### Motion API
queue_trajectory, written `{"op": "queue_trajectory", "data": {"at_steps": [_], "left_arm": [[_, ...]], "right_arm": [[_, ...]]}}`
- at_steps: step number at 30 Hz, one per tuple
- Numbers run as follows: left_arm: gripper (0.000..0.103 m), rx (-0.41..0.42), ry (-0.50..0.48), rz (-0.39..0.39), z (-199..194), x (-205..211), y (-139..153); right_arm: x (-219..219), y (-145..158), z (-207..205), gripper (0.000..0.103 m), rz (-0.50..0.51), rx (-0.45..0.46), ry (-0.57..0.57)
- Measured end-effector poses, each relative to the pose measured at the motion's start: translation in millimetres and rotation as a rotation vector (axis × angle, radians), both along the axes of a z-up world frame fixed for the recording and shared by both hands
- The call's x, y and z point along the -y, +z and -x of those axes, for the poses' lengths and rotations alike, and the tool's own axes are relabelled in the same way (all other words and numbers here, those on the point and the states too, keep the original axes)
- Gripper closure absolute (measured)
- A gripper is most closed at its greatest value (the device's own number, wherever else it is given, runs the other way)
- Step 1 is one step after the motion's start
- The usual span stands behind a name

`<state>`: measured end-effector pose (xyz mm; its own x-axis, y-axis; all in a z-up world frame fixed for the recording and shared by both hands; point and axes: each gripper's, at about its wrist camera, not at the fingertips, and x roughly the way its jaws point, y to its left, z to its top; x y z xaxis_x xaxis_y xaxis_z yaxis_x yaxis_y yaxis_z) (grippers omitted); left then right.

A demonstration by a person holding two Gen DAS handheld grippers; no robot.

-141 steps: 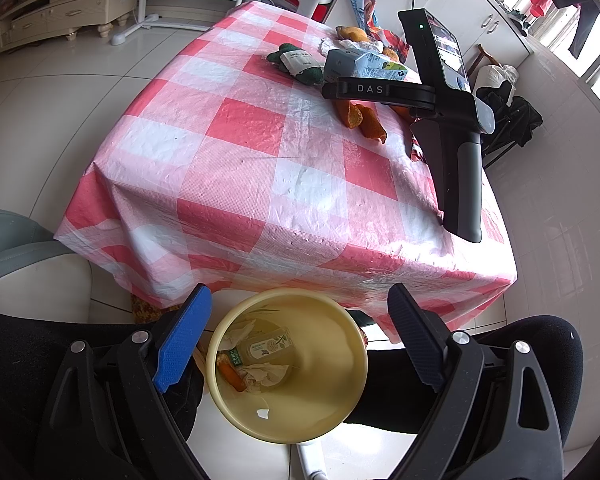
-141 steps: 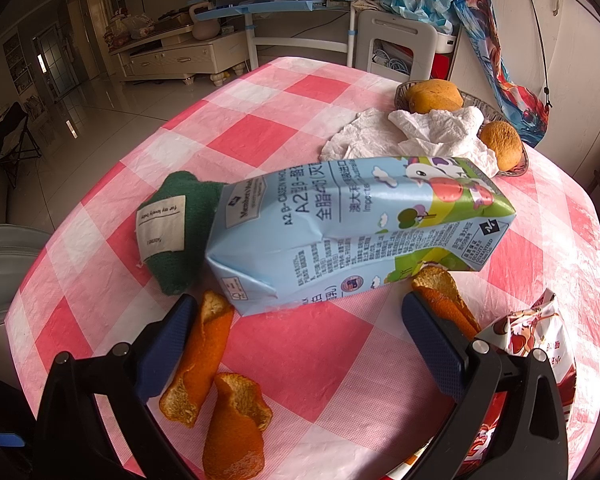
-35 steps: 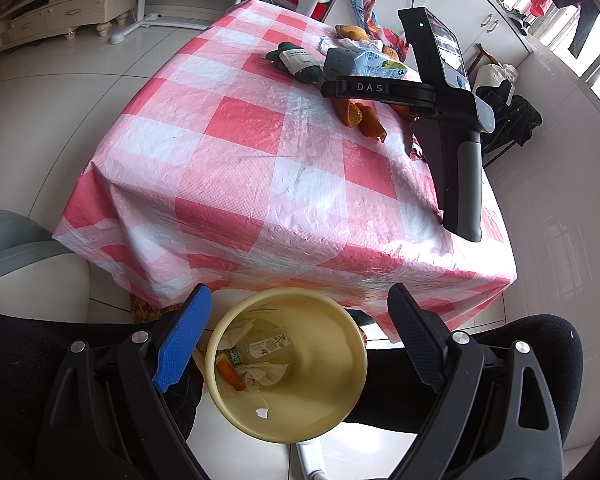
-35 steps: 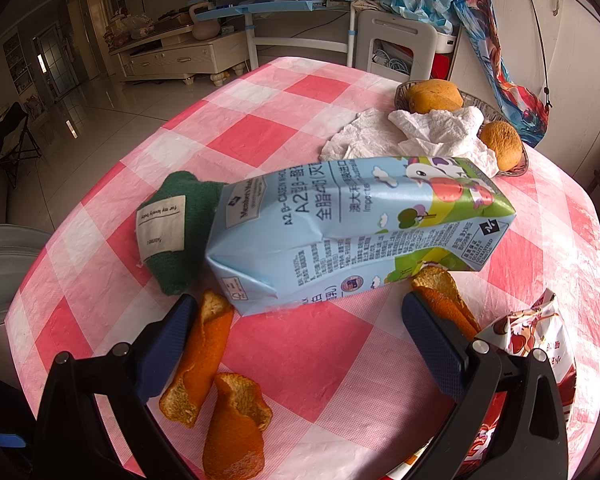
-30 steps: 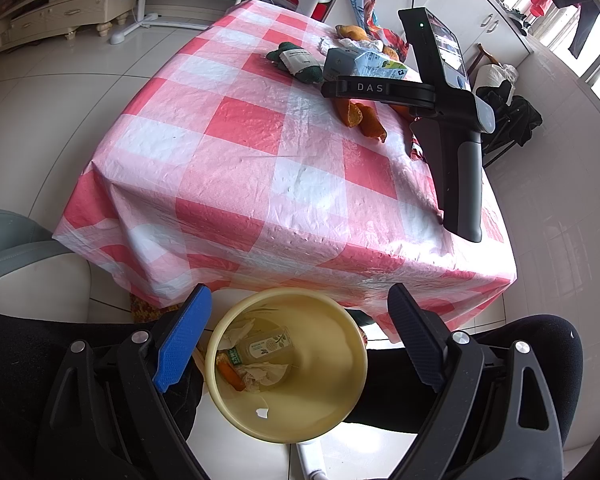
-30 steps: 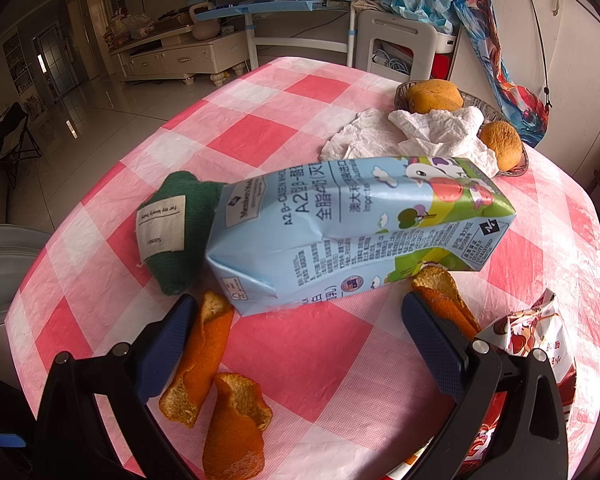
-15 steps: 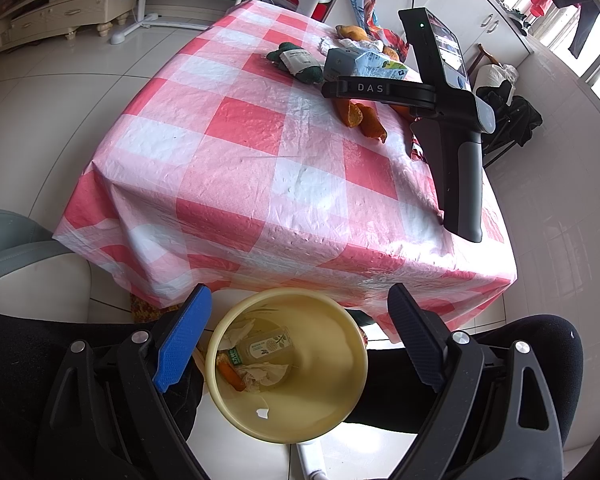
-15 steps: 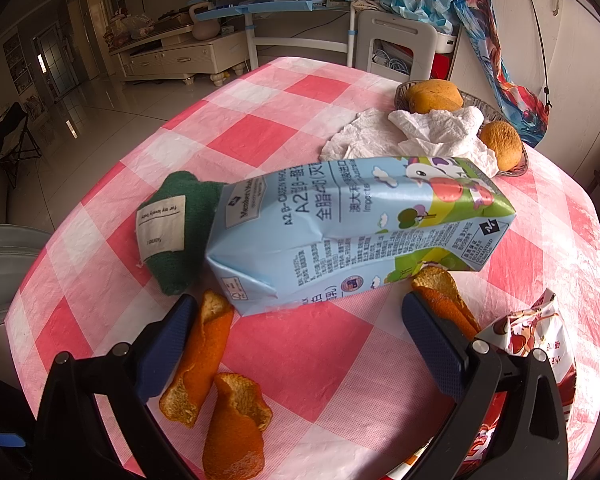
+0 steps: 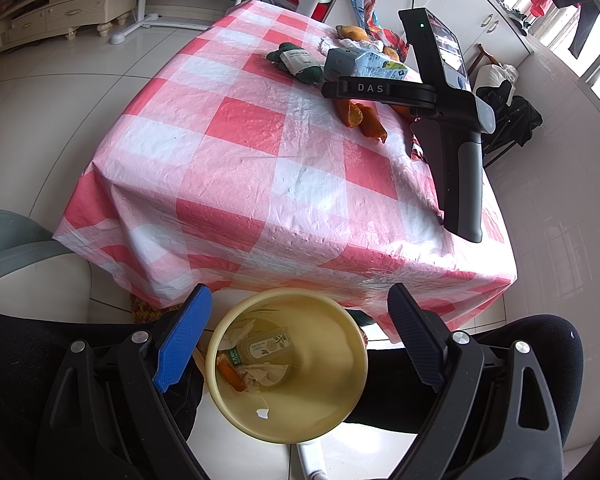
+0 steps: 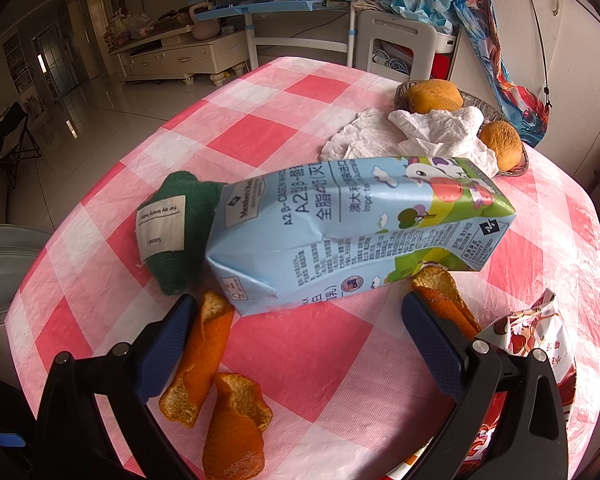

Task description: Collect trash

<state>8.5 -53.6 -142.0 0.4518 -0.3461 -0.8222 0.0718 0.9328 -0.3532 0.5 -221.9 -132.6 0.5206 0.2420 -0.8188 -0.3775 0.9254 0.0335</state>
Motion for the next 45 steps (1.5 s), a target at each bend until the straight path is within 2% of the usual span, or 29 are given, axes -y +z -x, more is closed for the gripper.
{"op": "queue_trajectory", "data": {"at_steps": [18,29,45], "left_arm": [[0.017,0.001,0.001,0.007,0.0,-0.6,-0.5],[0.017,0.022,0.023,0.078,-0.2,-9.7,4.8],[0.017,0.019,0.020,0.053,-1.2,-7.9,5.7]], "right_arm": [[0.0,-0.1,-0.1,0.005,0.000,0.000,0.000],[0.2,0.0,0.0,0.005,0.000,0.000,0.000],[0.0,-0.3,-0.3,0.005,0.000,0.000,0.000]]}}
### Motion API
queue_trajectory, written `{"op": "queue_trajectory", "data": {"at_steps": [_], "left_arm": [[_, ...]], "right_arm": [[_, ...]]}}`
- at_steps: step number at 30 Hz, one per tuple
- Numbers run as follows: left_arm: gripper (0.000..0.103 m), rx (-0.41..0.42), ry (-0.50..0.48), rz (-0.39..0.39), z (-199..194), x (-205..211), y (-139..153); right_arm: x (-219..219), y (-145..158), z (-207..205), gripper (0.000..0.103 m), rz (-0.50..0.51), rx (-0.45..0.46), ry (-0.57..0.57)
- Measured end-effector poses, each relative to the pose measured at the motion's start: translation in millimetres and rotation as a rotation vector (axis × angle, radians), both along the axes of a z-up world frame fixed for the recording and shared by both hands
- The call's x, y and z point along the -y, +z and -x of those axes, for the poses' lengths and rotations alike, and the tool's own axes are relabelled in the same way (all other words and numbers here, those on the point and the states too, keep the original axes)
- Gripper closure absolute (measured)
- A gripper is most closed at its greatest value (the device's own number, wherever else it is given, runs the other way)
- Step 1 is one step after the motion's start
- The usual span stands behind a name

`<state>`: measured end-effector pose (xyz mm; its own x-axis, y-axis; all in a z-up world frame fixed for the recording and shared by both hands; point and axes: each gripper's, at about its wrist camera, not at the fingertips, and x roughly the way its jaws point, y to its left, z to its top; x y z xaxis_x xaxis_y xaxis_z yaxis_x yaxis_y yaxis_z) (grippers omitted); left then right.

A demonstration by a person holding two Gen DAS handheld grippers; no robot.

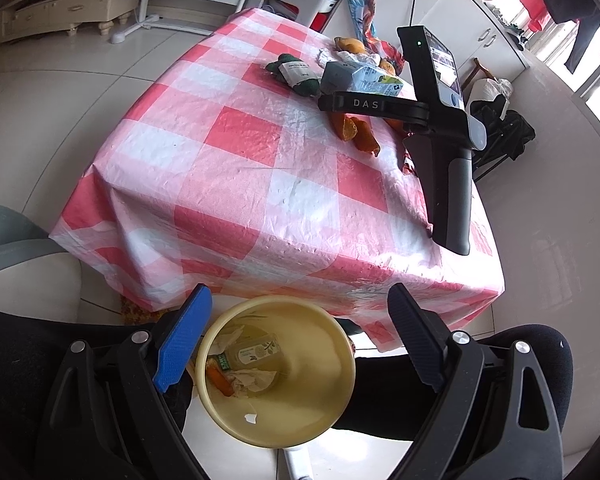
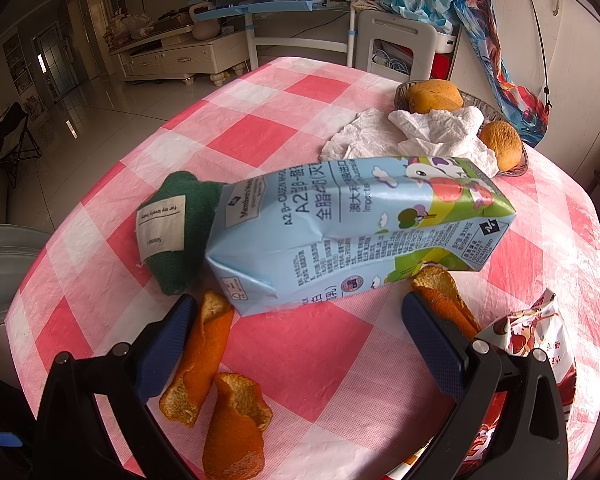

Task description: Collect trash

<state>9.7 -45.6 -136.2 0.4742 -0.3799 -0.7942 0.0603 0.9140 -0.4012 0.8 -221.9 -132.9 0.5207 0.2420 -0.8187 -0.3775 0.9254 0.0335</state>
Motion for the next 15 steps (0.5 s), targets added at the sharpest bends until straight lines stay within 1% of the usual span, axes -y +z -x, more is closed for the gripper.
{"op": "queue_trajectory", "data": {"at_steps": [15], "left_arm": [[0.017,-0.001,0.000,-0.006,-0.5,0.3,-1.2]], "right_arm": [[0.0,-0.1,-0.1,0.006,0.000,0.000,0.000]]}}
